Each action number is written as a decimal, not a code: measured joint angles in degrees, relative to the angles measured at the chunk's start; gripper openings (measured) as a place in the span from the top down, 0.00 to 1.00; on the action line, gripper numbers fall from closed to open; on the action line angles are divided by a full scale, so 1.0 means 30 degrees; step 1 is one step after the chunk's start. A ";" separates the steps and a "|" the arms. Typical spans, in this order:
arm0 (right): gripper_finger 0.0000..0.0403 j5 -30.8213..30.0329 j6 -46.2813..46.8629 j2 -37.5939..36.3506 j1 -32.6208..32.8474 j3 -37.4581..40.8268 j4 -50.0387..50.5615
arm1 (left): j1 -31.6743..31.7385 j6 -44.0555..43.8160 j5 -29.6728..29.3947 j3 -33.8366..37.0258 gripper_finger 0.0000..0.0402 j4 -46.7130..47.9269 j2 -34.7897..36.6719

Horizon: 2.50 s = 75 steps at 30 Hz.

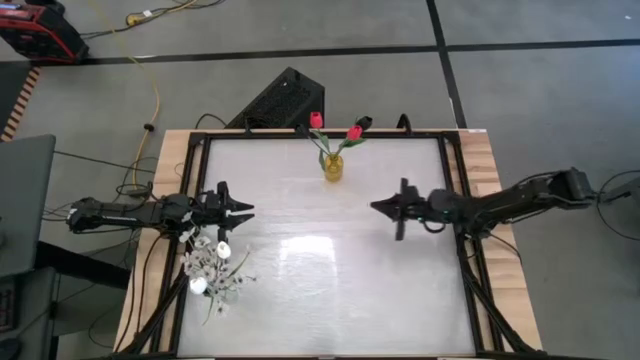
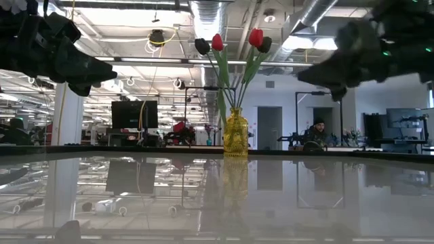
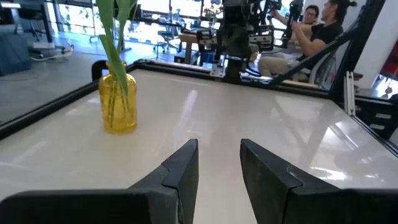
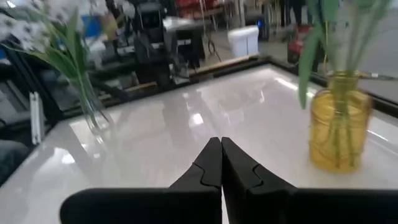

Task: Sort flowers into vase by color
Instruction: Return to Home Position

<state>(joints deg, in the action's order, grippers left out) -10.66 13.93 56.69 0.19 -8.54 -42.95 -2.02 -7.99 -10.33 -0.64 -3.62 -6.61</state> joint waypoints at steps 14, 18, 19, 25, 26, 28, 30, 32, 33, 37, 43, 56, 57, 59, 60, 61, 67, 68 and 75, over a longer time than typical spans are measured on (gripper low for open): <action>0.94 0.1794 -0.0596 -0.7019 -0.1982 0.2690 0.4789 | 0.0007 0.0023 -0.0277 0.0007 0.73 -0.0247 0.0007; 0.94 0.2466 -0.0996 -0.9068 -0.3055 0.2697 0.7319 | 0.0007 -0.0495 -0.0520 0.0015 0.73 0.0205 -0.0003; 0.94 0.2753 -0.1183 -0.9504 -0.3216 0.2697 0.7809 | 0.0007 -0.0592 -0.0621 0.0015 0.73 0.0184 -0.0007; 0.94 0.3541 -0.1860 -1.1379 -0.3630 0.2705 1.0491 | 0.0007 -0.0458 -0.1009 0.0015 0.73 0.0123 -0.0007; 0.94 0.3541 -0.2093 -1.1534 -0.3602 0.2705 1.0991 | 0.0007 -0.0296 -0.0998 0.0015 0.73 0.0118 -0.0007; 0.93 0.3541 -0.2561 -1.1692 -0.3556 0.2712 1.2045 | 0.0007 0.0019 -0.0998 0.0022 0.73 0.0117 -0.0007; 0.93 0.3540 -0.2806 -1.1686 -0.3572 0.2712 1.2684 | 0.0007 0.0168 -0.0998 0.0022 0.73 0.0103 -0.0007; 0.92 0.3520 -0.2885 -1.1681 -0.3598 0.2712 1.3003 | 0.0007 0.0209 -0.0998 0.0022 0.73 0.0103 -0.0007; 0.92 0.3492 -0.3022 -1.1672 -0.3631 0.2719 1.3012 | 0.0005 0.0211 -0.0998 0.0022 0.73 0.0096 -0.0007; 0.92 0.1850 -0.3125 -1.1672 -0.3636 0.2719 1.2849 | 0.0007 0.0211 -0.0998 0.0022 0.73 0.0096 -0.0007; 0.92 0.1115 -0.3303 -1.1672 -0.3636 0.2726 1.2782 | 0.0007 0.0218 -0.0996 0.0022 0.73 0.0089 -0.0007; 0.92 0.1092 -0.3301 -1.1672 -0.3636 0.2734 1.2752 | 0.0007 0.0218 -0.0991 0.0029 0.73 0.0089 -0.0007; 0.92 0.1093 -0.3301 -1.1672 -0.3636 0.2734 1.2752 | 0.0007 0.0218 -0.0991 0.0029 0.73 0.0089 -0.0007; 0.92 0.1090 -0.3301 -1.1672 -0.3636 0.2741 1.2752 | 0.0007 0.0218 -0.0991 0.0029 0.73 0.0089 -0.0007; 0.92 0.1091 -0.3301 -1.1672 -0.3636 0.2741 1.2747 | 0.0007 0.0218 -0.0991 0.0029 0.73 0.0089 -0.0007; 0.92 0.1088 -0.3301 -1.1672 -0.3636 0.2741 1.2752 | 0.0006 0.0218 -0.0991 0.0029 0.73 0.0089 -0.0007; 0.92 0.1086 -0.3301 -1.1672 -0.3636 0.2741 1.2752 | 0.0007 0.0218 -0.0991 0.0035 0.73 0.0089 -0.0007; 0.92 0.1086 -0.3301 -1.1672 -0.3636 0.2748 1.2752 | 0.0007 0.0218 -0.0991 0.0036 0.73 0.0094 -0.0007; 0.92 0.1086 -0.3301 -1.1672 -0.3636 0.2748 1.2752 | 0.0000 0.0225 -0.0991 0.0036 0.73 0.0089 -0.0007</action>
<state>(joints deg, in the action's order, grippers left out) -7.40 4.03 21.67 -10.72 -0.30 -4.69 -2.02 -7.31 -13.30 -0.54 -3.36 -6.63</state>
